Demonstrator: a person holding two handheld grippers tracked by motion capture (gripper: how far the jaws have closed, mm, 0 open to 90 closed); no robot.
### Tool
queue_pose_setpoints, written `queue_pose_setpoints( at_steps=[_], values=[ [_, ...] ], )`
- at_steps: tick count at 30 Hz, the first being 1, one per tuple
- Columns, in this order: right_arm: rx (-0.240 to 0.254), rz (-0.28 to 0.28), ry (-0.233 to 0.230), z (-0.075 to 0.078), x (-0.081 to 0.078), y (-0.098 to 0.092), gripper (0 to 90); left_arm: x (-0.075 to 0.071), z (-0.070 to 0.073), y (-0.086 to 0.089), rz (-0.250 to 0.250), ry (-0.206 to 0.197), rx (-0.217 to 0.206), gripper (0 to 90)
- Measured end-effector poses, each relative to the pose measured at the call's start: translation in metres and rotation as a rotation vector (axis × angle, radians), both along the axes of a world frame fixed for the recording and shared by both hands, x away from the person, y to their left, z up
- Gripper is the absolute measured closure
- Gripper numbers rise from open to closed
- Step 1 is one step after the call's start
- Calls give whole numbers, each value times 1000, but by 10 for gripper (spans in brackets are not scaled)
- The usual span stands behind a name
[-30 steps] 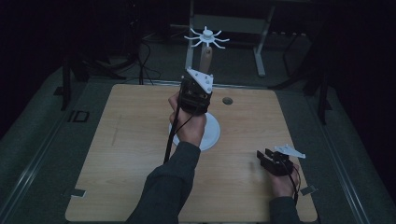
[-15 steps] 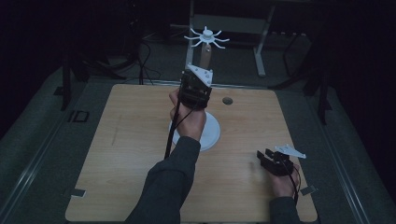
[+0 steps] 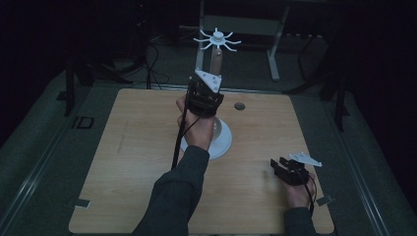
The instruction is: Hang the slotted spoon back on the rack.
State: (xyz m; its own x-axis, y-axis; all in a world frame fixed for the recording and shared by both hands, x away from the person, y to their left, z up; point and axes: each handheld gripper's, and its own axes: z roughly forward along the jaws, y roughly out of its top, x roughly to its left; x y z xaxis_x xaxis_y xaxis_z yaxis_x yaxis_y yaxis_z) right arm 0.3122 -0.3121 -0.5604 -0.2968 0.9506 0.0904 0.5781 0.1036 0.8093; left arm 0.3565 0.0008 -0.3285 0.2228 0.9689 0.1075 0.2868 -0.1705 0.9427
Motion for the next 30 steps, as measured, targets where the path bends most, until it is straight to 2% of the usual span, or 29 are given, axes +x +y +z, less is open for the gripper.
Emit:
queue_pose_setpoints(
  at_steps=[6, 9, 11, 19, 26, 30],
  values=[
    [7, 2, 3, 0, 0, -1, 539, -8, 6, 3, -35, -10, -22, 546],
    [8, 3, 4, -1, 0, -1, 534, -11, 8, 5, -55, -2, -33, 521],
    [8, 4, 5, -1, 0, -1, 533, -11, 10, 6, -80, 15, -58, 500],
    [10, 2, 7, -2, 1, -1, 527, -19, 16, 10, -108, 12, -52, 463],
    [10, 1, 11, -2, 1, -2, 520, -29, 13, 14, -164, 19, -61, 451],
    [10, -7, 20, -3, 1, -4, 515, -37, 4, 22, -197, 24, -70, 451]
  ],
)
